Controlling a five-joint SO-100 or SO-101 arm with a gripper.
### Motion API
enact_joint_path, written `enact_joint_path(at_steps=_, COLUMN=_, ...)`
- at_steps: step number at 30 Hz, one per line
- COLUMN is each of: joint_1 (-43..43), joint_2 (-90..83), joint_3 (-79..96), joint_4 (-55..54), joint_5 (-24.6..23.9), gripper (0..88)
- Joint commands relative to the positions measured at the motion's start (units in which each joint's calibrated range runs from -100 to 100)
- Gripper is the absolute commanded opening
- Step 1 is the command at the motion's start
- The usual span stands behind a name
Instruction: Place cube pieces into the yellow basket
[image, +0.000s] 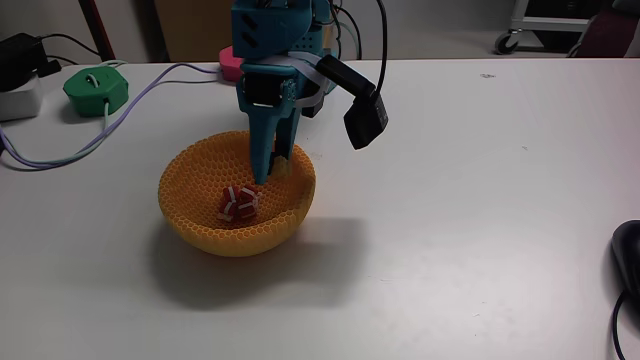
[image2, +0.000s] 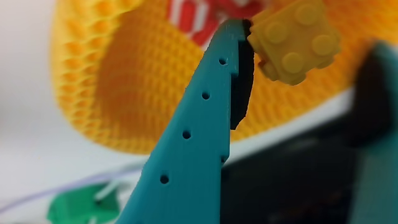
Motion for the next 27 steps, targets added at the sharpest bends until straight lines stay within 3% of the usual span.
enact_joint_path(at_steps=1, joint_1=-0.5, joint_2=-5.3, joint_3=-2.2, joint_4=3.2, joint_5=-0.7, gripper=47.5)
enact_joint_path(at_steps=7, joint_1=-6.8, joint_2=-11.5, joint_3=0.2, joint_4=-6.8, joint_5=-8.3, gripper=46.9)
enact_joint_path(at_steps=9, joint_1=-8.9, joint_2=-15.9, joint_3=6.1, joint_4=-13.0, joint_5=-15.0, gripper=33.1)
enact_joint_path(at_steps=10, joint_1=-10.3, joint_2=-18.7, joint_3=11.1, joint_4=-18.6, joint_5=-18.8, gripper=22.4)
enact_joint_path(at_steps=11, joint_1=-11.7, joint_2=-21.9, joint_3=17.4, joint_4=-26.1, joint_5=-21.5, gripper=4.6)
enact_joint_path(at_steps=12, joint_1=-13.0, joint_2=-25.4, joint_3=24.1, joint_4=-34.2, joint_5=-22.2, gripper=0.0)
enact_joint_path(at_steps=14, joint_1=-15.3, joint_2=-31.5, joint_3=33.6, joint_4=-43.0, joint_5=-20.5, gripper=0.0)
enact_joint_path(at_steps=21, joint_1=-19.3, joint_2=-49.4, joint_3=52.8, joint_4=-34.1, joint_5=-7.7, gripper=0.0)
enact_joint_path(at_steps=27, joint_1=-8.6, joint_2=-69.0, joint_3=63.7, joint_4=-19.9, joint_5=3.4, gripper=0.1)
